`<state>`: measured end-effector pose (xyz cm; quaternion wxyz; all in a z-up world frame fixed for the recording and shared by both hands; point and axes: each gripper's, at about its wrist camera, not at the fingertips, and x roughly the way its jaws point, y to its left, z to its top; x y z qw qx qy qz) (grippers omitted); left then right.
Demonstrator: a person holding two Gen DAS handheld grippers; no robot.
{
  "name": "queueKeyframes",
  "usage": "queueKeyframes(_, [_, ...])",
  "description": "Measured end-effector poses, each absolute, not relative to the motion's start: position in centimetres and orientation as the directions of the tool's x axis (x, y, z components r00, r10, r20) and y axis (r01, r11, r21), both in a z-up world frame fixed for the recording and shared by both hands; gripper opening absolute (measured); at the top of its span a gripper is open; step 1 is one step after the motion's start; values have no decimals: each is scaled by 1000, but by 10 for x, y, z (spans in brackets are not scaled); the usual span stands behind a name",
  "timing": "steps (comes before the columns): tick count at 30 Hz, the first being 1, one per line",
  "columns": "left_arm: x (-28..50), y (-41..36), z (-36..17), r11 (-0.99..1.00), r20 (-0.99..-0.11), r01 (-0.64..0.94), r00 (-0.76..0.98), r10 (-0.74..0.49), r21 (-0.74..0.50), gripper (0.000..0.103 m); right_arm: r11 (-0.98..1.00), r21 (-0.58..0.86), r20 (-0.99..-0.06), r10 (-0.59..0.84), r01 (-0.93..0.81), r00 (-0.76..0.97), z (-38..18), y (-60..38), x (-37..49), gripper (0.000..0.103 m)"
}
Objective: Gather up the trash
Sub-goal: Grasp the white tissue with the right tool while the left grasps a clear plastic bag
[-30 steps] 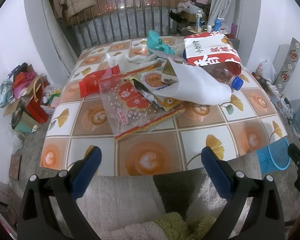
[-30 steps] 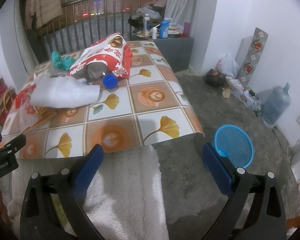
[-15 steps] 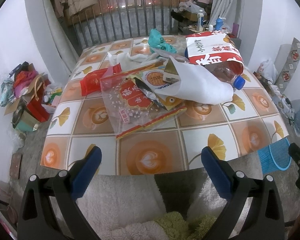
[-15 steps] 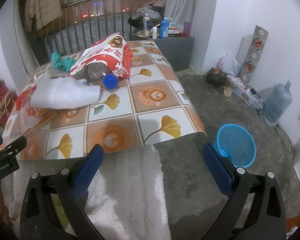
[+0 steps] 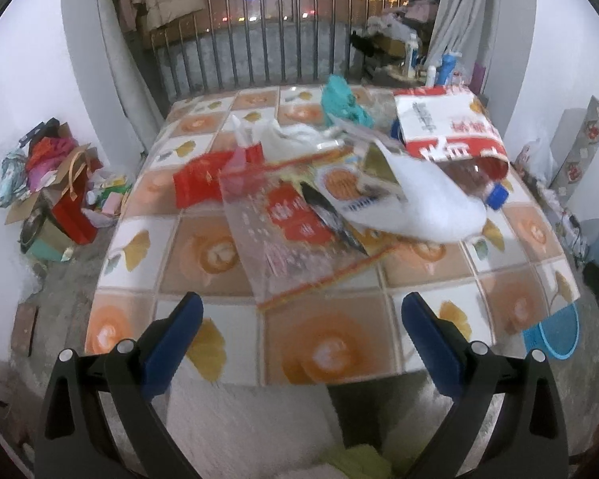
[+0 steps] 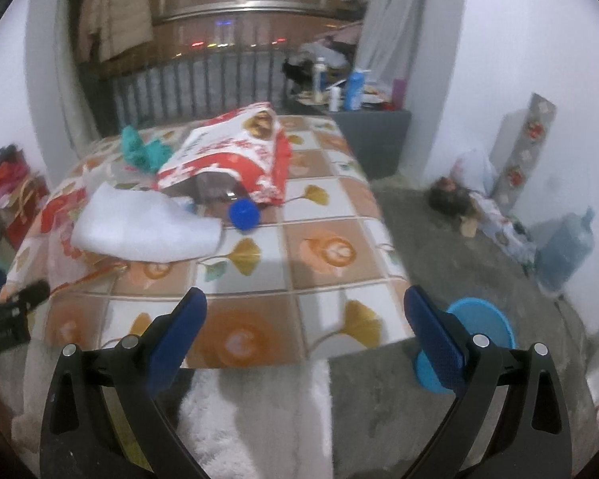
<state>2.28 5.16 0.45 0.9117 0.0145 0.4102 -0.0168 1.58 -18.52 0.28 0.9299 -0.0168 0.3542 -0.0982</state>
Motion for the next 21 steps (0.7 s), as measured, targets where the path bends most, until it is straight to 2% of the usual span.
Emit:
queueKeyframes(5, [34, 79, 8, 999, -686, 44, 727, -38, -9, 98, 993, 0, -667, -89, 120, 739, -5, -189, 20, 95])
queueKeyframes(14, [40, 102, 13, 971, -603, 141, 764, -232, -195, 98, 990, 109, -632, 2, 86, 775, 10, -207, 32, 95])
queueKeyframes(21, [35, 85, 16, 916, -530, 301, 748, -400, -265, 98, 974, 218, -601, 89, 56, 794, 23, -218, 60, 83])
